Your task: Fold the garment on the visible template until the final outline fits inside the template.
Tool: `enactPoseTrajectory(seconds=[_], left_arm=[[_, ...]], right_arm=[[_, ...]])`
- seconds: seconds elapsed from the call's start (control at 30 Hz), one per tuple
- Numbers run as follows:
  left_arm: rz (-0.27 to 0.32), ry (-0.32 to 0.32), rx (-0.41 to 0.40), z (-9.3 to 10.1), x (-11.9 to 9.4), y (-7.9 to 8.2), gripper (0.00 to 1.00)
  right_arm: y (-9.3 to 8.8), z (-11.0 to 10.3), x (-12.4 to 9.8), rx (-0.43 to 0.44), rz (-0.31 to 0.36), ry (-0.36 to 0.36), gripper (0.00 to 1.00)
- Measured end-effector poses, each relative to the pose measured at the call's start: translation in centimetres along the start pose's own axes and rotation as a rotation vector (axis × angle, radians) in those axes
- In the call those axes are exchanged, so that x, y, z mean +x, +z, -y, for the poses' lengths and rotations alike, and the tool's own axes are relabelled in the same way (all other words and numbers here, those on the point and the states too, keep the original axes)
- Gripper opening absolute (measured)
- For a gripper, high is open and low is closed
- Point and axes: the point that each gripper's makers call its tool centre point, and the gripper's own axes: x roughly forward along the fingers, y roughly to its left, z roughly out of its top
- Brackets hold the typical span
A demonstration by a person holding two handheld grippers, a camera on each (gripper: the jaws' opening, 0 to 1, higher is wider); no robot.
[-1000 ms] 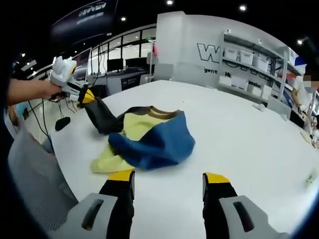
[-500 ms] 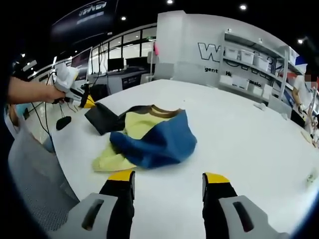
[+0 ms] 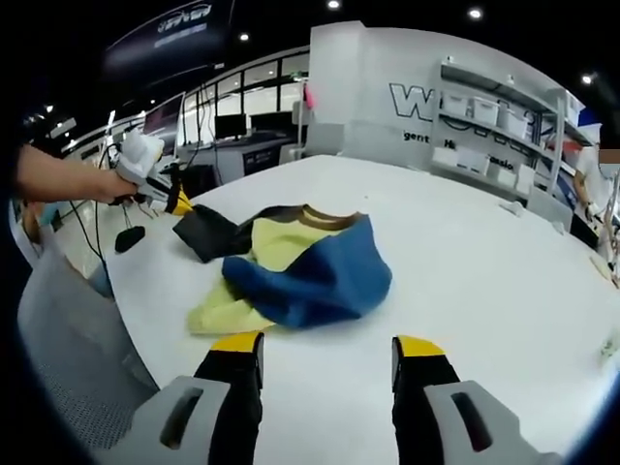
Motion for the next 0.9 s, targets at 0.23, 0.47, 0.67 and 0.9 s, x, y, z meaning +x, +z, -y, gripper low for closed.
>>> enactPoseTrajectory(seconds=[0.23, 0.47, 0.67, 0.9], left_arm=[[0.016, -0.017, -0.025, 0.5, -0.6, -0.3, 0.12], [0.036, -0.026, -0.040, 1.1, -1.2, -0.2, 0.17], [0.083, -0.044, -0.054, 2.2, -2.2, 0.9, 0.26], [0.172, -0.085, -0.097, 4.0, -3.6, 3.1, 0.38]], right_arm=[[0.2, -0.5, 0.3, -0.011, 0.001, 0.016, 0.52], [0.6, -0.7, 0.6, -0.019, 0.004, 0.027, 0.52], [1.3, -2.0, 0.9, 0.002, 0.009, 0.081, 0.54], [2.0, -3.5, 1.5, -0.061, 0.019, 0.126, 0.54]])
